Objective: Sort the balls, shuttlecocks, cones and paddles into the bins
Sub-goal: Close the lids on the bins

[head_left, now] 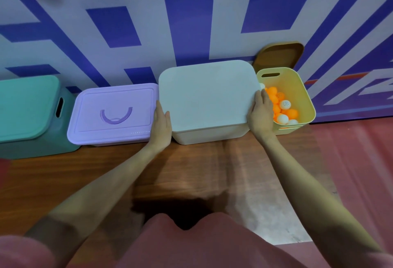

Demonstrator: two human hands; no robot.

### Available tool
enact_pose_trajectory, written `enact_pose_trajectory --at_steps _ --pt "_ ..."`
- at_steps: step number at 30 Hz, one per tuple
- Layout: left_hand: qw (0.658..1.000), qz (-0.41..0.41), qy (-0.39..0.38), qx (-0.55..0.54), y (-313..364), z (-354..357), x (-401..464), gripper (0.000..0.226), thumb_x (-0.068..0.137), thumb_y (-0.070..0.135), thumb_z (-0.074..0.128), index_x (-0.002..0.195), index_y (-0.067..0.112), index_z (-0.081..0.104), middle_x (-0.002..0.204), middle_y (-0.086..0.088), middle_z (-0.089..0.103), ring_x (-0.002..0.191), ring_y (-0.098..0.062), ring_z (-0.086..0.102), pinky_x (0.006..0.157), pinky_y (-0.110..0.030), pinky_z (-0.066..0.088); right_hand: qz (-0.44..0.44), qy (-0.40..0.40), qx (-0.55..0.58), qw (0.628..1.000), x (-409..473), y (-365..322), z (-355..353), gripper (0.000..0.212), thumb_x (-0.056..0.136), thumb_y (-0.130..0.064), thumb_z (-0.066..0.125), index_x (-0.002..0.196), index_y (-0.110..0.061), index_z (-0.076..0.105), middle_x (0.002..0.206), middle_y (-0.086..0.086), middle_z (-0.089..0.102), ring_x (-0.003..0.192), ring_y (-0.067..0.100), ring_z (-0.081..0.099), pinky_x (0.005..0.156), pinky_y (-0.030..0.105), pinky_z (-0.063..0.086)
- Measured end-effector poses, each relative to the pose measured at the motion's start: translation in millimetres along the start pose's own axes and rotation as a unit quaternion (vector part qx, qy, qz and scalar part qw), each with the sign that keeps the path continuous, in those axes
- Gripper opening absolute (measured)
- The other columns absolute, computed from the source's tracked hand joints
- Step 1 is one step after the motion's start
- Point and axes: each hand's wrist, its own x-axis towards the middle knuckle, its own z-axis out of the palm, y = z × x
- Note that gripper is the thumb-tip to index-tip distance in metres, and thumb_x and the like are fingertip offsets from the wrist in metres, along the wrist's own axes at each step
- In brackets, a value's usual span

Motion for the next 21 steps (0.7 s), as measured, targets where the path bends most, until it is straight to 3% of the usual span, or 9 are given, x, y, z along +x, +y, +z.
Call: enact_pose_trajectory --at_steps 2,7,11,14,18,21 --pt "1.0 0.004 -0.018 0.015 -2.9 -1.3 -0.9 0.055 0.104 0.025 0.027 0.153 0.013 0.003 0.16 0.001 0.011 0.146 -0.01 0.012 0.116 -0.02 0.011 -0.003 -0.01 -0.031 0.999 1.7 -6.6 -2.8 0.045 0.097 -0.009 0.035 0.142 -0.003 0.034 0.149 0.016 0.033 0.129 0.037 0.038 0.104 0.043 0.035" --pt "0.996 0.014 -0.034 0.087 4.1 -7.6 -2.0 0.057 0.104 0.025 0.025 0.152 0.008 -0.002 0.16 -0.004 0.004 0.147 -0.015 0.007 0.112 -0.017 0.005 0.023 -0.059 -0.084 0.994 2.2 -16.4 -10.4 0.05 0.098 -0.01 0.034 0.146 -0.003 0.024 0.154 0.016 0.025 0.133 0.037 0.033 0.104 0.043 0.035" --pt "0.986 0.011 -0.05 0.159 11.1 -17.6 4.3 0.058 0.103 0.023 0.029 0.15 0.002 0.001 0.159 -0.013 0.001 0.147 -0.026 0.006 0.119 -0.032 0.009 0.022 -0.087 -0.113 0.99 2.1 -18.3 -16.5 0.048 0.098 -0.009 0.033 0.144 0.0 0.024 0.153 0.018 0.024 0.13 0.039 0.036 0.099 0.047 0.038" --pt "0.979 0.056 -0.042 0.189 15.1 -27.8 13.3 0.059 0.1 0.02 0.04 0.15 0.005 0.012 0.159 -0.015 0.006 0.146 -0.028 0.008 0.118 -0.037 0.012 0.01 -0.108 -0.13 0.986 3.2 -17.6 -21.9 0.045 0.095 -0.01 0.037 0.139 0.001 0.031 0.15 0.02 0.029 0.125 0.041 0.04 0.094 0.049 0.041" --pt "0.978 0.119 -0.025 0.169 33.2 -41.2 41.6 0.056 0.094 0.014 0.051 0.145 0.004 0.029 0.153 -0.016 0.026 0.139 -0.032 0.026 0.114 -0.039 0.024 -0.013 -0.106 -0.125 0.986 5.7 -17.4 -38.8 0.031 0.091 -0.011 0.045 0.116 0.005 0.047 0.126 0.025 0.048 0.11 0.044 0.047 0.085 0.048 0.043" --pt "0.977 0.149 -0.03 0.147 54.3 -44.4 60.9 0.05 0.094 0.014 0.05 0.141 0.005 0.035 0.145 -0.015 0.038 0.131 -0.031 0.037 0.109 -0.039 0.032 -0.004 -0.093 -0.128 0.987 13.9 -14.4 -55.6 0.036 0.096 -0.016 0.046 0.125 0.005 0.044 0.127 0.024 0.048 0.114 0.041 0.046 0.089 0.046 0.04"
